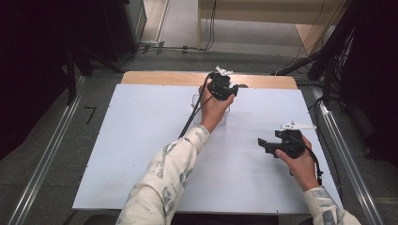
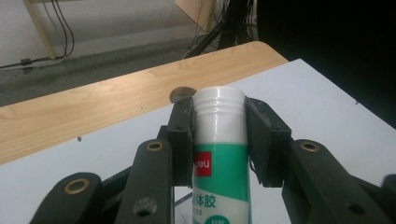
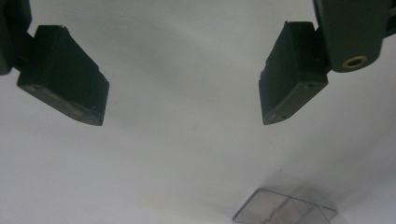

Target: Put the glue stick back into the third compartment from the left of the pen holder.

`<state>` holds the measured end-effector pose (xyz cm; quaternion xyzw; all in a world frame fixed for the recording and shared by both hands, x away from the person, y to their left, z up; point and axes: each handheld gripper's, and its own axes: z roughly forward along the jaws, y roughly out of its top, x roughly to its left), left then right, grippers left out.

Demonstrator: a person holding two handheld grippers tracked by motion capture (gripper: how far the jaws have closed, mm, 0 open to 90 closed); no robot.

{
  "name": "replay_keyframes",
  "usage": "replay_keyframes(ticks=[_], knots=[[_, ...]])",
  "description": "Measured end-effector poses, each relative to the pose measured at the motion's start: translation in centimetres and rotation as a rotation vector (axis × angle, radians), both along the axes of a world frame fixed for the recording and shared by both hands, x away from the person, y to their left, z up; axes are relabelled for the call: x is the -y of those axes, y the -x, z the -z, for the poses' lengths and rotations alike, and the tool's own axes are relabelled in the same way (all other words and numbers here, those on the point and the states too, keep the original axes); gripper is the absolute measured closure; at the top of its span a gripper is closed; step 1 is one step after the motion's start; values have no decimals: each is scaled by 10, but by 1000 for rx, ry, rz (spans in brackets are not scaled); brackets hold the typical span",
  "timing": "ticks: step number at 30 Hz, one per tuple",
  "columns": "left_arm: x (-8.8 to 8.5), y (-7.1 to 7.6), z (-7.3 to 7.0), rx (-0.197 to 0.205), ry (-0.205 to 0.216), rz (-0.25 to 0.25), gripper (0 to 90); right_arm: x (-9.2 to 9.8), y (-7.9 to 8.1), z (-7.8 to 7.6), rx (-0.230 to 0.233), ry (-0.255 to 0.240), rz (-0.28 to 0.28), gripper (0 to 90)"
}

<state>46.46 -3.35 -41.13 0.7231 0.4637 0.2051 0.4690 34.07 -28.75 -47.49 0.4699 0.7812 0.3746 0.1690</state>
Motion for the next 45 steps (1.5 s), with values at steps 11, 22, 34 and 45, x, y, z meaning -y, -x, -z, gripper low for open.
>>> replay_keyframes(ticks=[11,22,34,45], knots=[[-2,5,0,0,-7,5,652,0,0,0,-4,0,3,148],[-8,17,-2,8,3,16,616,-1,0,1,-4,5,4,148],[-12,32,-5,27,0,23,471,0,0,1,-4,9,6,147],[-20,55,-3,26,15,58,407,0,0,1,-5,11,12,146]])
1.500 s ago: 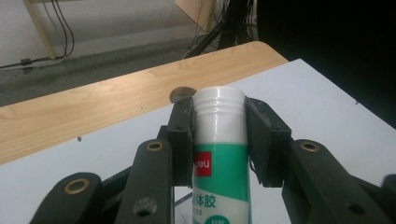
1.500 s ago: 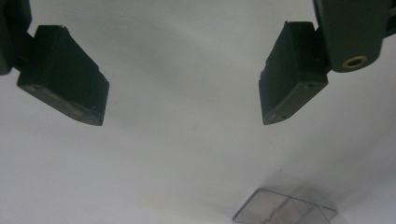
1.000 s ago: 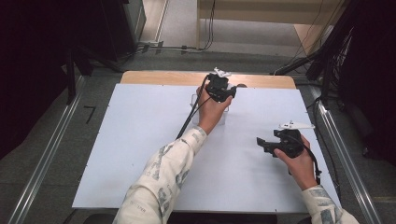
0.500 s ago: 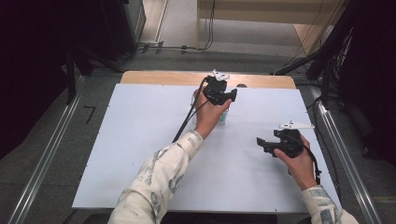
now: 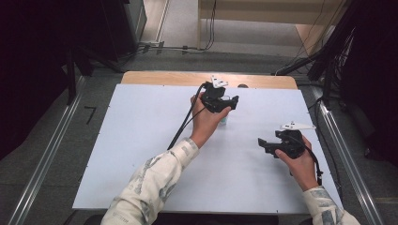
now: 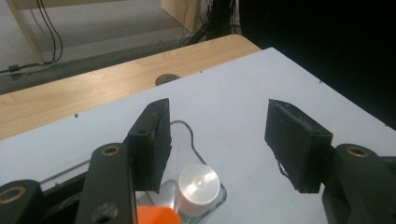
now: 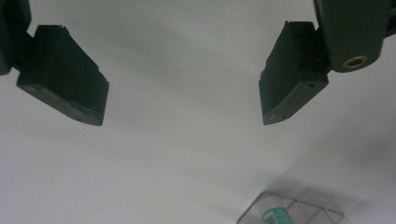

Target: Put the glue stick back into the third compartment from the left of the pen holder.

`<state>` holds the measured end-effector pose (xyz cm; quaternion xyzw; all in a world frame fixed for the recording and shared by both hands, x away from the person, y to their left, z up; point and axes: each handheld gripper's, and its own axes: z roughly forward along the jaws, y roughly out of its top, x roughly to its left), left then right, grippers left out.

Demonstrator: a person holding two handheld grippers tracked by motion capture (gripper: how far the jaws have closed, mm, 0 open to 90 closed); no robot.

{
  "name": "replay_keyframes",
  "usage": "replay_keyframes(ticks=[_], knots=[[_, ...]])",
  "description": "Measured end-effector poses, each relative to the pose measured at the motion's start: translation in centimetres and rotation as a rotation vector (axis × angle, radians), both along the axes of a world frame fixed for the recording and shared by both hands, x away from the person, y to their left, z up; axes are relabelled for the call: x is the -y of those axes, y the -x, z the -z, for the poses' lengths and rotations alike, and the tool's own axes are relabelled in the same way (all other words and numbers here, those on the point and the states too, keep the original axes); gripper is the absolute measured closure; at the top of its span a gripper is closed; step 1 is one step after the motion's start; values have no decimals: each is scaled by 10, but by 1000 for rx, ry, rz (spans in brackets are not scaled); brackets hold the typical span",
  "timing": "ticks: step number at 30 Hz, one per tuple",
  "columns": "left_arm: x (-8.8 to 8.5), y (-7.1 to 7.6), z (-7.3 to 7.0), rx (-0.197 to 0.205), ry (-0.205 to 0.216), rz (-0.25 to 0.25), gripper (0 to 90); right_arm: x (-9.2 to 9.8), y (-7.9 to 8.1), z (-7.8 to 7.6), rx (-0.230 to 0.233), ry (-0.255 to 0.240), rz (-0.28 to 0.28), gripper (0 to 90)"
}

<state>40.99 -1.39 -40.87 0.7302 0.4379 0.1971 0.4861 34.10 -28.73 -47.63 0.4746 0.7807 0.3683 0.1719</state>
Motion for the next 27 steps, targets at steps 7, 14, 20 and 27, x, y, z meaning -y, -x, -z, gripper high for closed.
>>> replay_keyframes(ticks=[7,14,20,27], knots=[[-5,16,1,17,1,16,391,0,0,1,-2,2,0,146],[-10,33,3,15,11,50,382,0,0,1,-1,5,2,146],[-19,51,8,16,11,67,355,1,0,1,-3,5,7,145],[-31,68,16,14,14,75,341,1,1,1,-3,6,7,145]])
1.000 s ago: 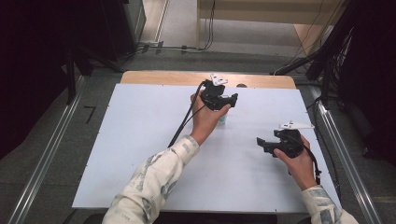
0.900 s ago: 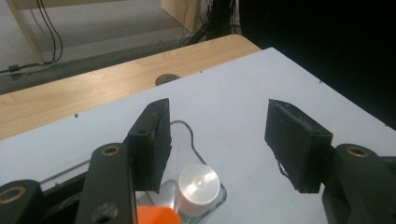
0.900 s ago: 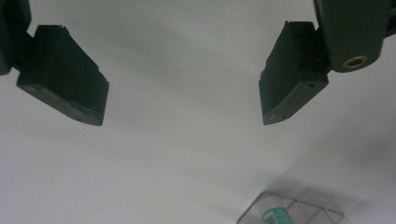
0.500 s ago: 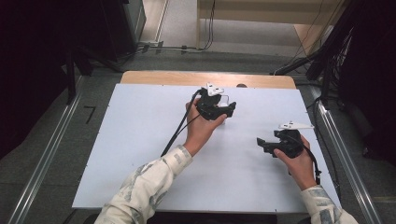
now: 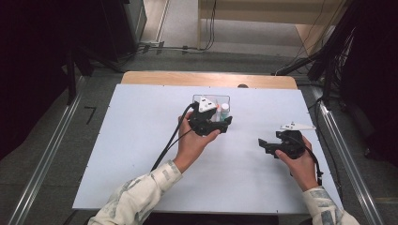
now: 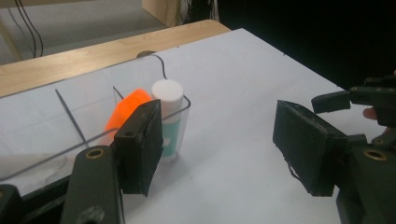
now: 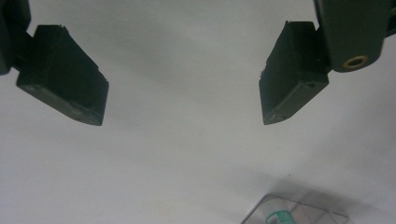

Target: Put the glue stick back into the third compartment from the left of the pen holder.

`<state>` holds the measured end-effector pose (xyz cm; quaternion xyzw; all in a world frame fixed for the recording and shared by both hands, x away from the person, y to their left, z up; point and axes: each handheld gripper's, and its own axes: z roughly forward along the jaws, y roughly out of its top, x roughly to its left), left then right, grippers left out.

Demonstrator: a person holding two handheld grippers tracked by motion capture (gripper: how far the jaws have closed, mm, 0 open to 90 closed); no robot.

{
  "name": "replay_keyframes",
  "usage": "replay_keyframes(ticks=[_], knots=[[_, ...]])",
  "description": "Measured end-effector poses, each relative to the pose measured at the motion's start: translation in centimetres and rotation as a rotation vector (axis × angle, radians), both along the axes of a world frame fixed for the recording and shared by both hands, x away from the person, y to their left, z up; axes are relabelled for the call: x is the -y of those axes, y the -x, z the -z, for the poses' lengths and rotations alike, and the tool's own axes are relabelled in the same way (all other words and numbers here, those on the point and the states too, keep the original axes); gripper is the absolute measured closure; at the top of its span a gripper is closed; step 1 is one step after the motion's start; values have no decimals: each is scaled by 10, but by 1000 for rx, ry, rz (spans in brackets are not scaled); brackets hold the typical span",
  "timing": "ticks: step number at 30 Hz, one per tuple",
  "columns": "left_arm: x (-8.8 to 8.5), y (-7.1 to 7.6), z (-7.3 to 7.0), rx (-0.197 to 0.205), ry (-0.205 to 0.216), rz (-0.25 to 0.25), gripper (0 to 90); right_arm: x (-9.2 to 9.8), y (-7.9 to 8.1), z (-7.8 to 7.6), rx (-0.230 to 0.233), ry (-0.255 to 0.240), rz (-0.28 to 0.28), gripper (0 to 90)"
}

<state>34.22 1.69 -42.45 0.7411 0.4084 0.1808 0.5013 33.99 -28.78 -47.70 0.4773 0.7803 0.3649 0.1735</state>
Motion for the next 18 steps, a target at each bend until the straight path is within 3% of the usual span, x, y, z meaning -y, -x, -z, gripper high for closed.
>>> replay_keyframes(ticks=[10,18], knots=[[-31,19,19,-31,-9,-37,310,3,1,0,0,4,8,144],[-68,25,34,-67,-20,-116,291,3,2,0,2,5,8,144]])
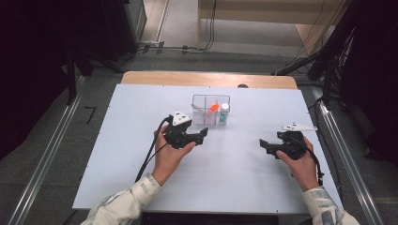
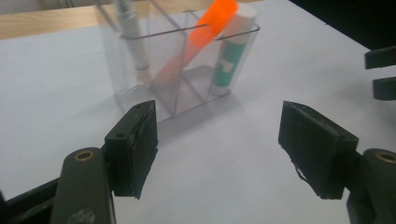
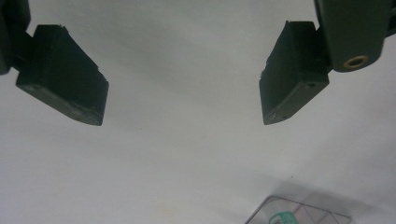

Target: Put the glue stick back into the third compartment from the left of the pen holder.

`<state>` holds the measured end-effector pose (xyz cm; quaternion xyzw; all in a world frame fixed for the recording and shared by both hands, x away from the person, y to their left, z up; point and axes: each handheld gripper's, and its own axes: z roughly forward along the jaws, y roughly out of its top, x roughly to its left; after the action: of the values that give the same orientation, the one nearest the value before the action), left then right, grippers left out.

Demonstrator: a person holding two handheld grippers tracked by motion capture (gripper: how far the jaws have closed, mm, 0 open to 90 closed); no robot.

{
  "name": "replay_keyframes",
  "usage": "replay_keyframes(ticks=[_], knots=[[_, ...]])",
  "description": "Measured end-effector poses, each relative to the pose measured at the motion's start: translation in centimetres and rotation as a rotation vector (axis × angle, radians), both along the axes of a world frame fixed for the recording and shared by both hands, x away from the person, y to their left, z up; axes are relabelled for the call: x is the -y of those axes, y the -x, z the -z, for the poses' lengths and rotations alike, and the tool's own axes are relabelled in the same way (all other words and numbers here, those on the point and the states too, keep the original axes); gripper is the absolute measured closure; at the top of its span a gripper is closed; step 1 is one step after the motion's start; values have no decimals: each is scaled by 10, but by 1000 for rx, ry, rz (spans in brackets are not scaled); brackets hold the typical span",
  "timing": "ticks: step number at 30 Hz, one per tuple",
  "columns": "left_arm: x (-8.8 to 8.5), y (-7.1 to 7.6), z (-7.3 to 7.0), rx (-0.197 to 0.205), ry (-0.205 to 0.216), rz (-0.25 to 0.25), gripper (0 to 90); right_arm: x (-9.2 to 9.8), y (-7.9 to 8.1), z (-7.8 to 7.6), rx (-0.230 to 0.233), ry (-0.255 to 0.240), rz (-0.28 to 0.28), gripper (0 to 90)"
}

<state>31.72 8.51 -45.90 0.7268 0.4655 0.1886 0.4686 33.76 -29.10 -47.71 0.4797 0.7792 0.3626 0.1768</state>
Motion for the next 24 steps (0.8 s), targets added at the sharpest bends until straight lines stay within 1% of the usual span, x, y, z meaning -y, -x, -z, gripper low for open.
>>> replay_keyframes(ticks=[5,7,8,18,21,24], knots=[[-15,5,3,-2,-1,-32,291,1,1,0,0,-2,2,144],[-20,7,3,5,-5,-48,279,2,2,0,-2,-2,2,144],[-23,8,3,9,0,-55,279,2,2,0,-1,-1,4,143],[-49,24,9,-8,2,-108,268,17,10,2,-6,-4,29,143],[-57,29,10,-6,3,-126,268,20,12,3,-11,-4,36,143],[-66,34,13,-14,3,-143,267,22,14,3,-12,-4,44,143]])
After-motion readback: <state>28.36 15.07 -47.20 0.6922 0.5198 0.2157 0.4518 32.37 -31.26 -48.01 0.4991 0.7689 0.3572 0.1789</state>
